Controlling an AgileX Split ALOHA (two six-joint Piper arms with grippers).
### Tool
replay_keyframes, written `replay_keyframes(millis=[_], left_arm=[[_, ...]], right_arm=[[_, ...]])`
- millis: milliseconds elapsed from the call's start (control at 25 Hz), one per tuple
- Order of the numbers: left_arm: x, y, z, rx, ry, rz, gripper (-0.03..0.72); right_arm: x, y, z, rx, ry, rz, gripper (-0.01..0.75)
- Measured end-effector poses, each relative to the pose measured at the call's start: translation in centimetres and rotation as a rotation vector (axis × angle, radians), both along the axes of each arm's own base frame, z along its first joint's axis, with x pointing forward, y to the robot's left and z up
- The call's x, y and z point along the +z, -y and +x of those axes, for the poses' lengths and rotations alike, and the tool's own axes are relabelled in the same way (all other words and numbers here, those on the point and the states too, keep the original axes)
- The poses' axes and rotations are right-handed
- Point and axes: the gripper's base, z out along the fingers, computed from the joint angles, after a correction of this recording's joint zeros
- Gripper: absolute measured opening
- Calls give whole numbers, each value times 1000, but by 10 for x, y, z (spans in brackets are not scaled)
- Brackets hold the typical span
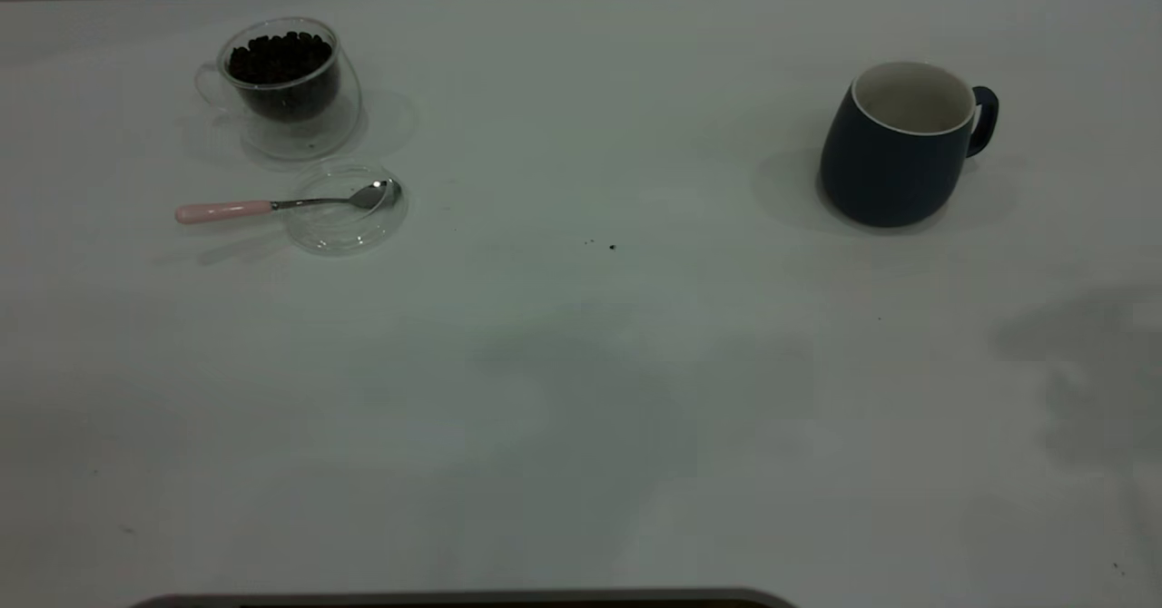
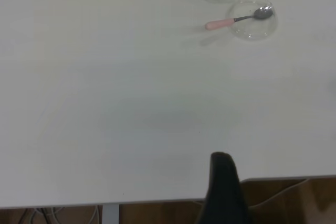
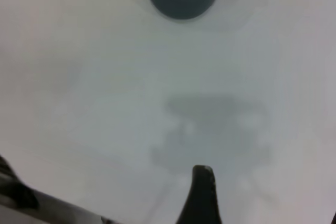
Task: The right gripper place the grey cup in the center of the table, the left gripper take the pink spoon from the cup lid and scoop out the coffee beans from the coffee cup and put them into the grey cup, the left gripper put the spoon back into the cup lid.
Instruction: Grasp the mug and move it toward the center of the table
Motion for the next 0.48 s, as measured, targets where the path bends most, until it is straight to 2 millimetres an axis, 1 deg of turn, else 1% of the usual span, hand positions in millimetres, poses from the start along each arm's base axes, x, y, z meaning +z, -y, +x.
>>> replay_keyframes(millis=[120,240,400,480], left_arm=[[0,0,0,1,0,-1,590],[0,0,0,1,0,-1,590],[0,0,0,1,0,-1,590],[0,0,0,1,0,-1,590]], right_arm=[[-24,1,28,55,-28,-33,705],[-51,2,50,121,-48,-70,705],[-88,3,67,233,-88,-120,701],[-104,4,76,256,-74,-141,699]])
